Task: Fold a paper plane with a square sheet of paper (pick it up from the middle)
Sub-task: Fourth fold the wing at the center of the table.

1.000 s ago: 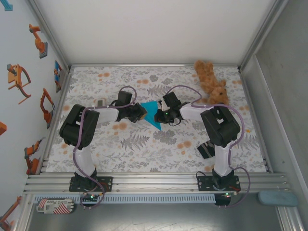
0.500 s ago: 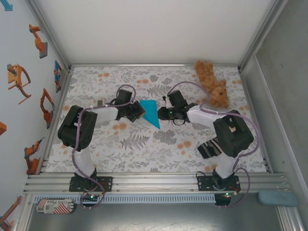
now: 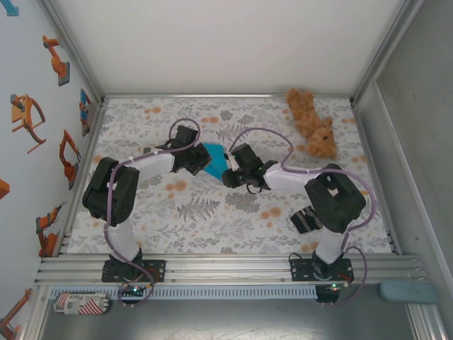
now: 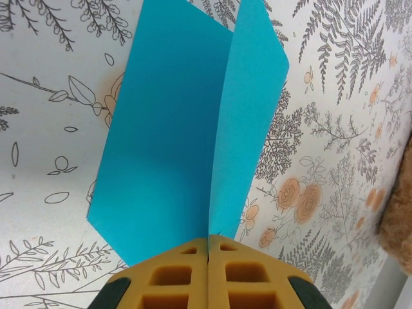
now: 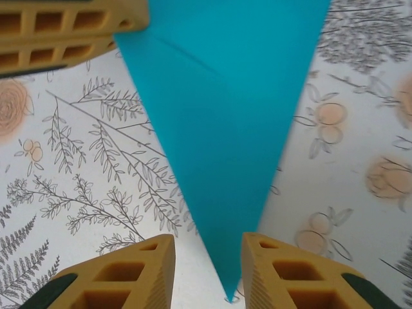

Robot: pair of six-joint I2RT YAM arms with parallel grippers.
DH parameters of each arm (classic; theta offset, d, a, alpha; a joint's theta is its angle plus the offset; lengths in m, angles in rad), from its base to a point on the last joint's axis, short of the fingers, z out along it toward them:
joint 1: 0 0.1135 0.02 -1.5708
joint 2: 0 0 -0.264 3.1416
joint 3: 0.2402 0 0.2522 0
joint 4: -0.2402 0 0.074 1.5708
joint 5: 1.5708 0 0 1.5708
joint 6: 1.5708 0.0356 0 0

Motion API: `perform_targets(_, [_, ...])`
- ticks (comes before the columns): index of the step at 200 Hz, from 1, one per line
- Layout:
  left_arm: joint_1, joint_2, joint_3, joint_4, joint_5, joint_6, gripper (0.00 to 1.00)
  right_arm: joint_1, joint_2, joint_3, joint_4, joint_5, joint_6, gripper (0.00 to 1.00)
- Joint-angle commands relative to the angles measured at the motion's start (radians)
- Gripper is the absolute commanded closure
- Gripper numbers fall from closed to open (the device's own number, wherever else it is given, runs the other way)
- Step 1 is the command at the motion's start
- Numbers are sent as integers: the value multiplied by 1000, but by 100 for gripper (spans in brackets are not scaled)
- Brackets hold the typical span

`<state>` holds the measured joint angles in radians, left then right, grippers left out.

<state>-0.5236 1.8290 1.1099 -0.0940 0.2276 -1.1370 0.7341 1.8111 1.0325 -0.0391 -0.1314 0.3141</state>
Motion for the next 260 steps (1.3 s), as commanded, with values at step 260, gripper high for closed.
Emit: perform_targets(260, [3, 34, 71, -76, 25, -70, 93, 25, 122, 94, 40, 124, -151, 66])
